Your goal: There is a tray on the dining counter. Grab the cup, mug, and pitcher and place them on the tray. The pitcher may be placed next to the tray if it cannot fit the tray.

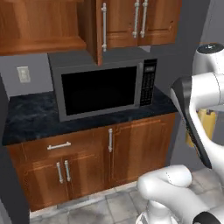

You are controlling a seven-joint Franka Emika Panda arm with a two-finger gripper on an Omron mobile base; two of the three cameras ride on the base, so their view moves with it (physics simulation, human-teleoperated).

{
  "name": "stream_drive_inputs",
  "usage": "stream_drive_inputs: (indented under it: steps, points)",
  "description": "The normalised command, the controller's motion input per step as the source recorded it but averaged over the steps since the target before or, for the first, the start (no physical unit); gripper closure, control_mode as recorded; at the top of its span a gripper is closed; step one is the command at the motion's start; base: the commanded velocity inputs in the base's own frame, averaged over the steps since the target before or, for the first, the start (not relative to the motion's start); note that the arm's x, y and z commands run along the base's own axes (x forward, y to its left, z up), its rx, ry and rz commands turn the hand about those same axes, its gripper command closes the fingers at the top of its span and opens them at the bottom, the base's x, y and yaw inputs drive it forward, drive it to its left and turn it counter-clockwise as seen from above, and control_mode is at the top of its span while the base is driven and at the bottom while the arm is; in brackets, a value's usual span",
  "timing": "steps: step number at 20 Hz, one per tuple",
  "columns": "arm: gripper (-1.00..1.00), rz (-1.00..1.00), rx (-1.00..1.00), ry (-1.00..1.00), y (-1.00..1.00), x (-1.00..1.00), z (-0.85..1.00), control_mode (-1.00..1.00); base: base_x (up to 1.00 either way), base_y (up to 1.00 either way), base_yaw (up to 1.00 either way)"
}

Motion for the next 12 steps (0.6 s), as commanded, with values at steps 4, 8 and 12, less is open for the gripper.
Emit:
stream_drive_inputs:
  steps: [4, 8, 12]
  points:
    - [1.00, 0.00, 0.00, 0.00, 0.00, 0.00, 0.00, 1.00, 0.20, -0.73, -0.74]
    - [1.00, 0.00, 0.00, 0.00, 0.00, 0.00, 0.00, 1.00, 0.12, -0.79, -0.73]
    - [1.00, 0.00, 0.00, 0.00, 0.00, 0.00, 0.00, 1.00, 0.16, -0.76, -0.70]
